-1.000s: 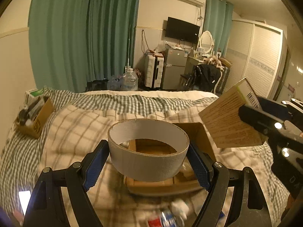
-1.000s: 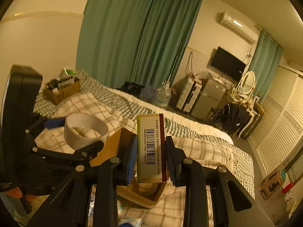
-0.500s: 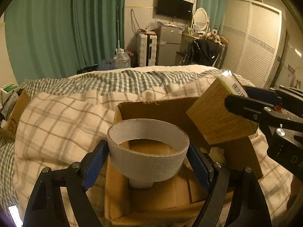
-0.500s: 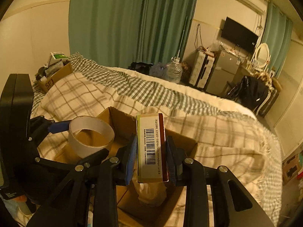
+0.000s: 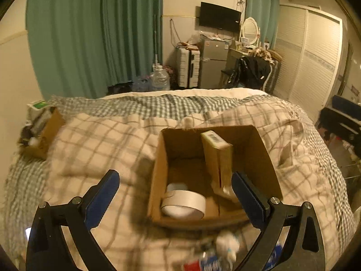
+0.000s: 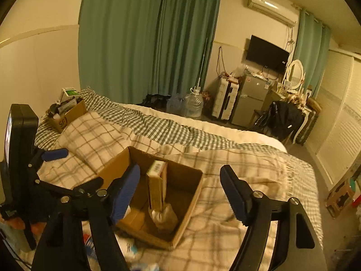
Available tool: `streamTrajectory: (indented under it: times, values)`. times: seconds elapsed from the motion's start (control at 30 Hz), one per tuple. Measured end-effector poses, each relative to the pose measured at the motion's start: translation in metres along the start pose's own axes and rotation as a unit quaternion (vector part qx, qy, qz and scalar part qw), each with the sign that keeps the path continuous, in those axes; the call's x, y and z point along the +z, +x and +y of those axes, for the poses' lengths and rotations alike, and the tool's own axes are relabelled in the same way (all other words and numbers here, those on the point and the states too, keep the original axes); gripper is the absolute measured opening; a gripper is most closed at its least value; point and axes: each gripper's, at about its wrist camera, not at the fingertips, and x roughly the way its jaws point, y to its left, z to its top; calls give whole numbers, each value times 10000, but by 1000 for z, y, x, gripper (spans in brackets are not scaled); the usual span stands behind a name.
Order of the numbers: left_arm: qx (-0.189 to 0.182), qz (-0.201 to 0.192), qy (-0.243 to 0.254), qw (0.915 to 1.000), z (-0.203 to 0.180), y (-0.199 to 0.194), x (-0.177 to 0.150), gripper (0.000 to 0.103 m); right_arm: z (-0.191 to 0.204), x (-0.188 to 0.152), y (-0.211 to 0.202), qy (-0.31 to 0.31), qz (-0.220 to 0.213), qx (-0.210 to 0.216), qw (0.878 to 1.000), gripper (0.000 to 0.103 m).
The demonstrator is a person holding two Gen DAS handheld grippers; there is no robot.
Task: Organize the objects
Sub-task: 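Lower the tape roll and tan box into the cardboard box and release both, then grasp the clear red-label jar with the left gripper and the Vinda tissue pack with the right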
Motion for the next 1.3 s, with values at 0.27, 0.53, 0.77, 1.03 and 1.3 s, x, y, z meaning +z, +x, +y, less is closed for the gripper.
streamTrajectory:
  times: [0.27,0.53,0.77,1.03,1.3]
  values:
    - [408,354,-277,9982,-6,-32,-67,102,25,-56,-52,-196,228,-6,9995,81]
    - [397,927,-60,9949,-37,-2,-133,102,43,-144,-23,-244,911,-104,9955,81]
    - [396,1224,92,9917,-47,24,-153,99,36,-165,-6,-5,1174,-66,9931,81]
    - [-144,1285,65,9916,-49,26,-161,68,41,-167,2,-63,1326,-87,9911,81]
    - [-66,766,-22,9970,-29,-13,-141,64,54,-165,7,-234,1421,-35,9896,81]
